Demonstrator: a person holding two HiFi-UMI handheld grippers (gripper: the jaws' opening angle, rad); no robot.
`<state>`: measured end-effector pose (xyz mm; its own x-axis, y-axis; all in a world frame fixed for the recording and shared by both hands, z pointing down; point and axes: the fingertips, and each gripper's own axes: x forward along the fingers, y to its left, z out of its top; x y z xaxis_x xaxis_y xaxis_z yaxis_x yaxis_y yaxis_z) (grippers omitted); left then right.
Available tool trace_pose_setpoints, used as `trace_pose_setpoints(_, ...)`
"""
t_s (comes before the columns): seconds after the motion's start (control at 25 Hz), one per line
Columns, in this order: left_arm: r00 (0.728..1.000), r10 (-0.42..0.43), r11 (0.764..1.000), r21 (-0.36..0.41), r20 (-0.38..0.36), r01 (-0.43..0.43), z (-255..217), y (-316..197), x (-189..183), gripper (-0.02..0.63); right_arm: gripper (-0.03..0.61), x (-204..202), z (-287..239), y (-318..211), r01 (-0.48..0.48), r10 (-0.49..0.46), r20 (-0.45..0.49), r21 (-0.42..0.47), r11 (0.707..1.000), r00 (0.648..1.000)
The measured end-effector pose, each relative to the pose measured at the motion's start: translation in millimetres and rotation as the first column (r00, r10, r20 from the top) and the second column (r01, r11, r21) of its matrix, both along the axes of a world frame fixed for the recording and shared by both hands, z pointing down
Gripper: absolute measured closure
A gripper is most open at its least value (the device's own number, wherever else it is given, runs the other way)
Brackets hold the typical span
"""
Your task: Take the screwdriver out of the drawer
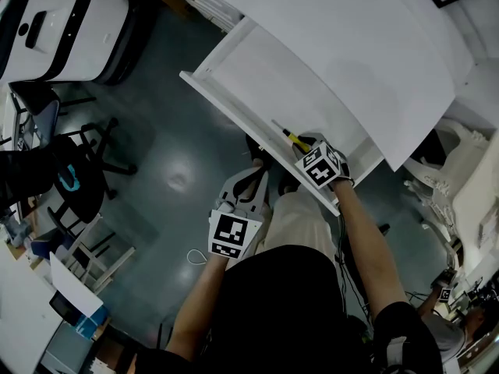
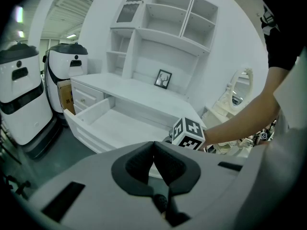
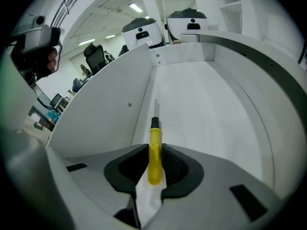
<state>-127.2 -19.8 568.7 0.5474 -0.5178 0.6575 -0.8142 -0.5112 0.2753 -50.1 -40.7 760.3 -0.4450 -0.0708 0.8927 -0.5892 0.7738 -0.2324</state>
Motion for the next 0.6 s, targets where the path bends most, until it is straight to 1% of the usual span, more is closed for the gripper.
trace_pose_setpoints(0.36,1.0,0.003,1.0,0.008,-0.006,-0.003,-5.8,-1.0,0.1,0.591,0.489,1.1,-3.6,-0.5,0.0,0.0,-0.002,0.021,1.0,1.0)
trace_pose_setpoints(0.6,1.0,0.006,1.0,0.028,-0.005,-0.006,-14.5,5.6,4.1,0.591,0.491,8.6,-23.7,-0.7,-0.03,0.029,0.018,0.051,0.998,0.999)
